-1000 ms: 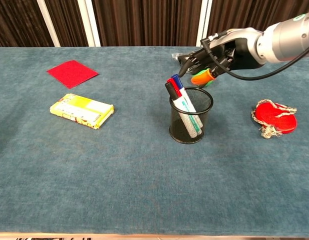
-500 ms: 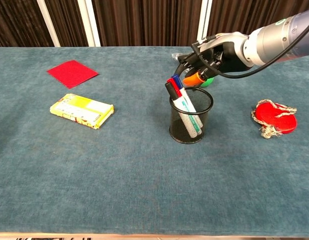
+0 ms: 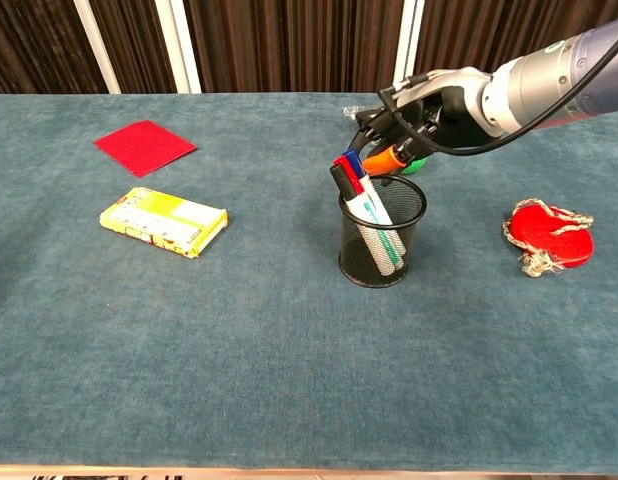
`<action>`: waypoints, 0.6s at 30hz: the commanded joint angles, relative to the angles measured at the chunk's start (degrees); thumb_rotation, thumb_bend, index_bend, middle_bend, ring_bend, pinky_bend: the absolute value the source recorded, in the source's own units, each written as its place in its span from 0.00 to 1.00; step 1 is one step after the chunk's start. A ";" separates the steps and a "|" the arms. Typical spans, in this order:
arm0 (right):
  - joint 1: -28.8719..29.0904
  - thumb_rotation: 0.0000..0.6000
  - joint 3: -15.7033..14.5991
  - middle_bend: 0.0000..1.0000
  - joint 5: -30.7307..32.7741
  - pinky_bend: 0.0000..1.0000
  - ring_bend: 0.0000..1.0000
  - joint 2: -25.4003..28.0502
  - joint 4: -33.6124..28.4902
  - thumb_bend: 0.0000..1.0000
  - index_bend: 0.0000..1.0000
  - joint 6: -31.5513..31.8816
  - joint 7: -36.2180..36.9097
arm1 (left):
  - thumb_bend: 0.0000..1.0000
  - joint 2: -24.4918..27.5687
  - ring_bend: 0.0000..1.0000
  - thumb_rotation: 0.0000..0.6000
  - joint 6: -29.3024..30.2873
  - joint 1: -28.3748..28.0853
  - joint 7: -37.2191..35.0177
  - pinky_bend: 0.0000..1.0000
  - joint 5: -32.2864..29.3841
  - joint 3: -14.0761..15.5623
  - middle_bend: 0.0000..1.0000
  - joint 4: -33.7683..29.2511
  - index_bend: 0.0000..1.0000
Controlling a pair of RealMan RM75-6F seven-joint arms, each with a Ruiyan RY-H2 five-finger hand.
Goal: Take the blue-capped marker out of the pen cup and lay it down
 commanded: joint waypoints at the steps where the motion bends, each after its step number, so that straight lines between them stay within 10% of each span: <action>1: 0.14 1.00 0.12 0.00 0.17 0.20 0.00 -0.18 0.31 0.51 0.43 -0.28 -0.24 | 0.51 0.02 0.00 1.00 0.00 0.01 -0.02 0.00 -0.01 0.00 0.00 0.03 0.07; 18: 0.61 1.00 0.74 0.00 1.55 0.20 0.00 -0.72 0.94 0.52 0.48 -1.63 -1.68 | 0.51 0.24 0.00 1.00 0.03 0.08 -0.50 0.00 -0.31 -0.21 0.00 -0.01 0.07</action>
